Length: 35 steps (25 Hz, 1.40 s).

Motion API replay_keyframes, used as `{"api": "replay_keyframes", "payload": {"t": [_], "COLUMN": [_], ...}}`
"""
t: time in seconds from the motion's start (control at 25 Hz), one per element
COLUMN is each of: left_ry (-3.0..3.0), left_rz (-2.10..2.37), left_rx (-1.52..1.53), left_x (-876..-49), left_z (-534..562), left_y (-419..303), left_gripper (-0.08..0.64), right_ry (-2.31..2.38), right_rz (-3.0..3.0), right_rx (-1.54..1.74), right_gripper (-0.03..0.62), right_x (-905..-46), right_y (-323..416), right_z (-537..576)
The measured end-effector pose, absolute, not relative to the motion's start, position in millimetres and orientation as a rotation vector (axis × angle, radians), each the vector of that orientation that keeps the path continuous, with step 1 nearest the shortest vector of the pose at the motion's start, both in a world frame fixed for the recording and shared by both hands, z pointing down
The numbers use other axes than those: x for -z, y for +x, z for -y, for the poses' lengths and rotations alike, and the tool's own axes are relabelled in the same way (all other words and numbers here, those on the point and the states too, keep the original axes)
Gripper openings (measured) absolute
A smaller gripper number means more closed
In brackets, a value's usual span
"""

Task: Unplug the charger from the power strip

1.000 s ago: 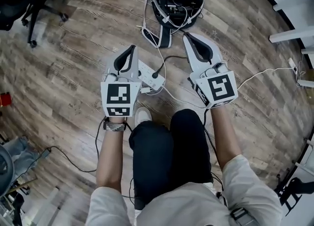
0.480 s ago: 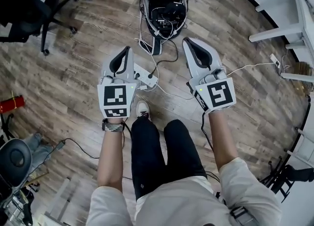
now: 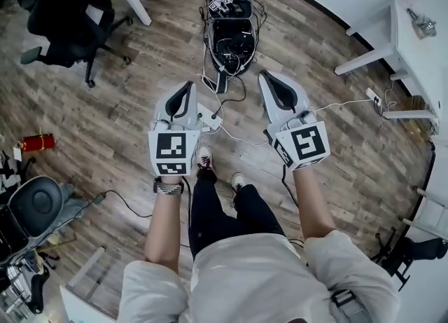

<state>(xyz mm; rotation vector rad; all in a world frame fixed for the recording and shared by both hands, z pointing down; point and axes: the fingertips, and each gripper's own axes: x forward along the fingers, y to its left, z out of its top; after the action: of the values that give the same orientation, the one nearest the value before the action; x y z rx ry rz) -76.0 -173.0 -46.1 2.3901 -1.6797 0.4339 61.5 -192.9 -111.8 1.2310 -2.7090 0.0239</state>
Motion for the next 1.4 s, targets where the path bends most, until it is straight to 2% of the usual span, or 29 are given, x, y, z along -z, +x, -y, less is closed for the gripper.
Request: {"api": "replay_keyframes", "payload": {"t": [0.24,0.8,1.4], "left_ry": [2.431,2.545,2.574], "left_rz": [1.751,1.863,1.900], "left_rx": [-0.358,-0.280,-0.269], "left_x": [134,232,256], "left_z": [134,58,55], "left_y": [-46,11,21], "left_gripper": [0.006,0.006,0.006], "right_ry": [1.235,1.239,1.250], "right_rz": [2.727,2.801,2.793], "right_rx": [0.028,0.151,0.176], "right_gripper": [0.002,0.002,0.002], "right_x": [185,272,279], "right_y": [89,132,138], "right_z": [147,75,77]}}
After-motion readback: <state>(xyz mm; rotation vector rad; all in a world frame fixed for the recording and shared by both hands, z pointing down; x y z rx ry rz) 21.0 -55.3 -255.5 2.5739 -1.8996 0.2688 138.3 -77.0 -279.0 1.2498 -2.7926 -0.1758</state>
